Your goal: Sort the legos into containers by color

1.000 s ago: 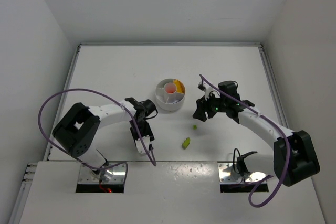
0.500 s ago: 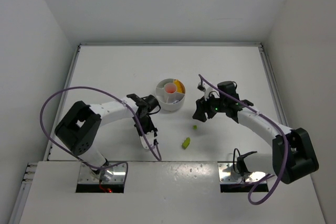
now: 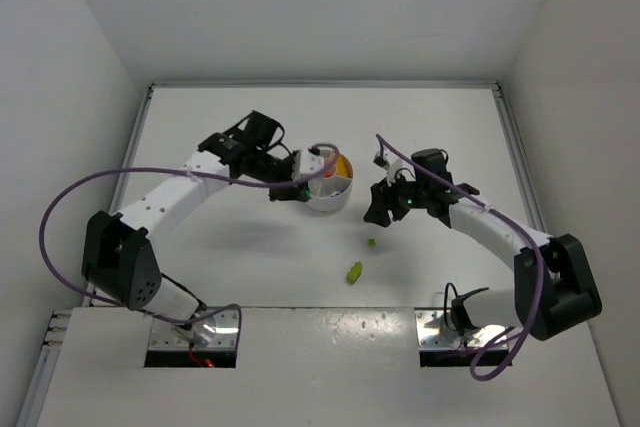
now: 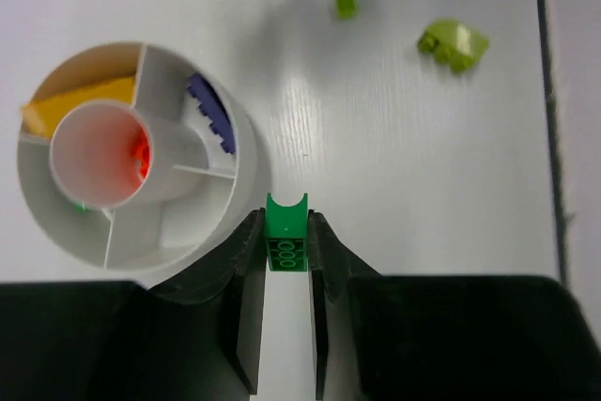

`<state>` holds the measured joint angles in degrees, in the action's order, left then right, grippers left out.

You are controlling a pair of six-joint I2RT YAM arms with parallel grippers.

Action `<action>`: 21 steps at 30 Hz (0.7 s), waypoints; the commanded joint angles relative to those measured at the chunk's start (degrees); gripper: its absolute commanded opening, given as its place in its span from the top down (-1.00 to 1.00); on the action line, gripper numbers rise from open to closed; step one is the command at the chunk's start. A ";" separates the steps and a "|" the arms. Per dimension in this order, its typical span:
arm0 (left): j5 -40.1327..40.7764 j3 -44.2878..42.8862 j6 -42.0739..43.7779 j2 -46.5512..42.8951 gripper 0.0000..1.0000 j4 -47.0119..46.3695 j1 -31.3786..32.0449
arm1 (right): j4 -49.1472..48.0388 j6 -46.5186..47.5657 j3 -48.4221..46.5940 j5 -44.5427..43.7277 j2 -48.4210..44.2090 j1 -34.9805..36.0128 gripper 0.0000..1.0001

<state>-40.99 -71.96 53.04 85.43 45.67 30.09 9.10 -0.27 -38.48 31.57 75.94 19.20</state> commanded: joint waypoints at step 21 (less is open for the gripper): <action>8.38 -11.97 -68.15 13.79 1.00 -32.49 -12.60 | -2.24 -0.52 -4.15 0.77 2.28 -0.39 -0.07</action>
<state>-37.65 -82.00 -10.61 98.76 16.64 17.26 9.08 -1.08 -40.86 31.92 78.48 19.20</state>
